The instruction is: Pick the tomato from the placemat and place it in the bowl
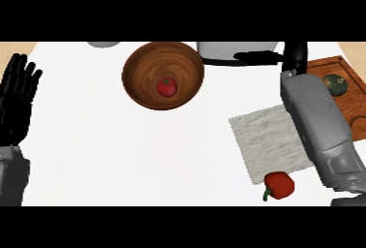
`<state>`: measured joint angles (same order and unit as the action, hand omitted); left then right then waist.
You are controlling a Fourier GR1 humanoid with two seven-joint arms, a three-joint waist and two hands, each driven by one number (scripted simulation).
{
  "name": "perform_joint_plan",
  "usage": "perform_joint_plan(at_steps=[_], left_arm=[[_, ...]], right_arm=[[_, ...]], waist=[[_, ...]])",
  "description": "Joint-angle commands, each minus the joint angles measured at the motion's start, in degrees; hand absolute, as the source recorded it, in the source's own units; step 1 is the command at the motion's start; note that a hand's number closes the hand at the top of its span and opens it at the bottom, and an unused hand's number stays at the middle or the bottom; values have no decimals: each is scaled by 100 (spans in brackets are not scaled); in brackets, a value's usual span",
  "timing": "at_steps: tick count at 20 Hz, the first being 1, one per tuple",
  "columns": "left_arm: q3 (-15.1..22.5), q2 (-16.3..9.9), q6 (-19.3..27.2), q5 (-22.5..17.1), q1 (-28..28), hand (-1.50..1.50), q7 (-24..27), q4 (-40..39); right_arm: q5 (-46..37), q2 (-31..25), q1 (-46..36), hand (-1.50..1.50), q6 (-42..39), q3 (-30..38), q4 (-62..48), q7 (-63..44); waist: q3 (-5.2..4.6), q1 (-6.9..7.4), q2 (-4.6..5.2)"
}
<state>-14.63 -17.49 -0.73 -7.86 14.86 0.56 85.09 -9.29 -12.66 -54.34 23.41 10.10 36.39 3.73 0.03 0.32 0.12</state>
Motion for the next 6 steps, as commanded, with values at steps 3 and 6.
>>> perform_joint_plan(at_steps=[3, 6], left_arm=[[27, 29, 71, 11, 160, 0, -151, 16], [123, 150, 98, 126, 1, 0, 37, 43]], right_arm=[[565, -905, 576, -150, -1064, 533, 83, 669], [751, -1091, 689, -150, -1443, 743, -280, 1196]], waist=[[2, -15, 4], [2, 32, 17]])
